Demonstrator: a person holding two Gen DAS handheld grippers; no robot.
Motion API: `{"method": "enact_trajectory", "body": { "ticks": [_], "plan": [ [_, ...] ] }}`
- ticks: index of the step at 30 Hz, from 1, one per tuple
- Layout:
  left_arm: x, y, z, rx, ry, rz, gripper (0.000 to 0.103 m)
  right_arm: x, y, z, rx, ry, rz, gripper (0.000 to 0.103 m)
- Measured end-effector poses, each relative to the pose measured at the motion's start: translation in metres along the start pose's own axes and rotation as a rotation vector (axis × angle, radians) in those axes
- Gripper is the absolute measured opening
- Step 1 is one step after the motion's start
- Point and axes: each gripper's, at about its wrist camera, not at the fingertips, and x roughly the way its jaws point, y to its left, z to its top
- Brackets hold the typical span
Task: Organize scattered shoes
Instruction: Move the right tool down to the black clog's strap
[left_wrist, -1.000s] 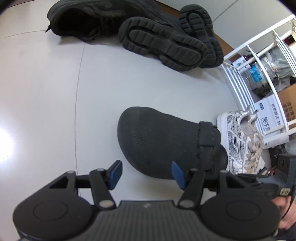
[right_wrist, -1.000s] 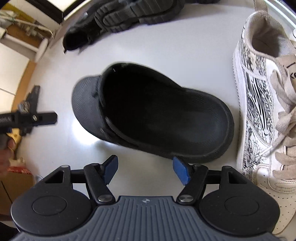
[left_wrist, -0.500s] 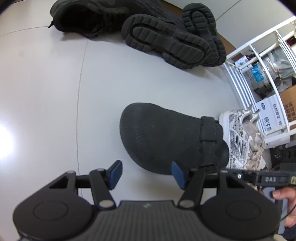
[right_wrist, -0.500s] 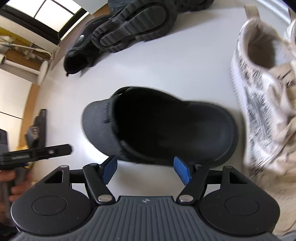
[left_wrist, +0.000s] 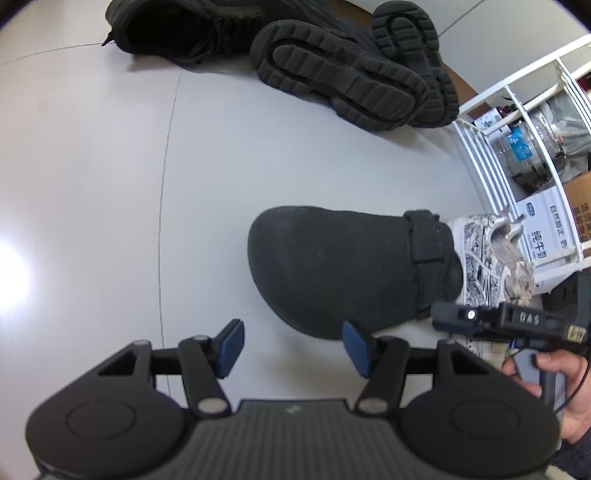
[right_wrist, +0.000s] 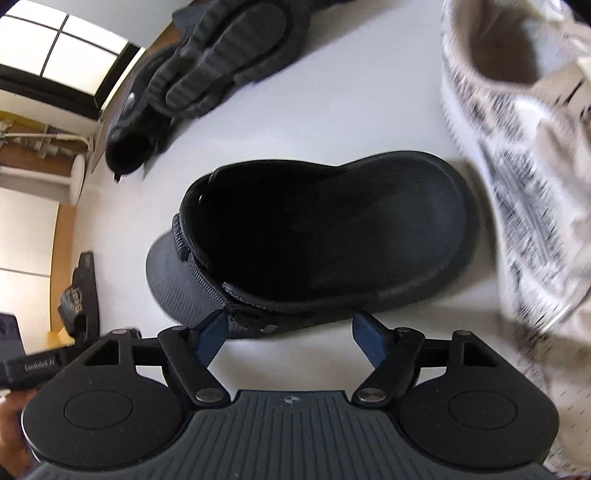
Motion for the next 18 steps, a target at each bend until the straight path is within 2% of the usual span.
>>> {"method": "enact_trajectory", "body": {
  "ticks": [5,9,11,14,18],
  "plan": [
    [0.001,-0.003,-0.001,0.009,0.002,-0.004,0.062,0.004,0.008,0.006,-0.010,-0.010,0.013,0.079],
    [0.001,-0.003,-0.002,0.009,0.003,-0.005,0.062,0.007,0.014,0.014,-0.053,-0.029,-0.025,0.078],
    [0.000,-0.003,-0.002,0.009,0.002,-0.005,0.062,0.007,0.016,0.017,-0.071,-0.018,-0.024,0.074],
    [0.002,-0.003,-0.004,0.008,0.004,-0.005,0.062,0.005,0.022,0.019,-0.132,-0.012,-0.045,0.062],
    [0.003,-0.007,-0.006,0.016,0.007,-0.013,0.062,0.002,0.024,0.020,-0.174,-0.008,-0.062,0.058]
  ]
}}
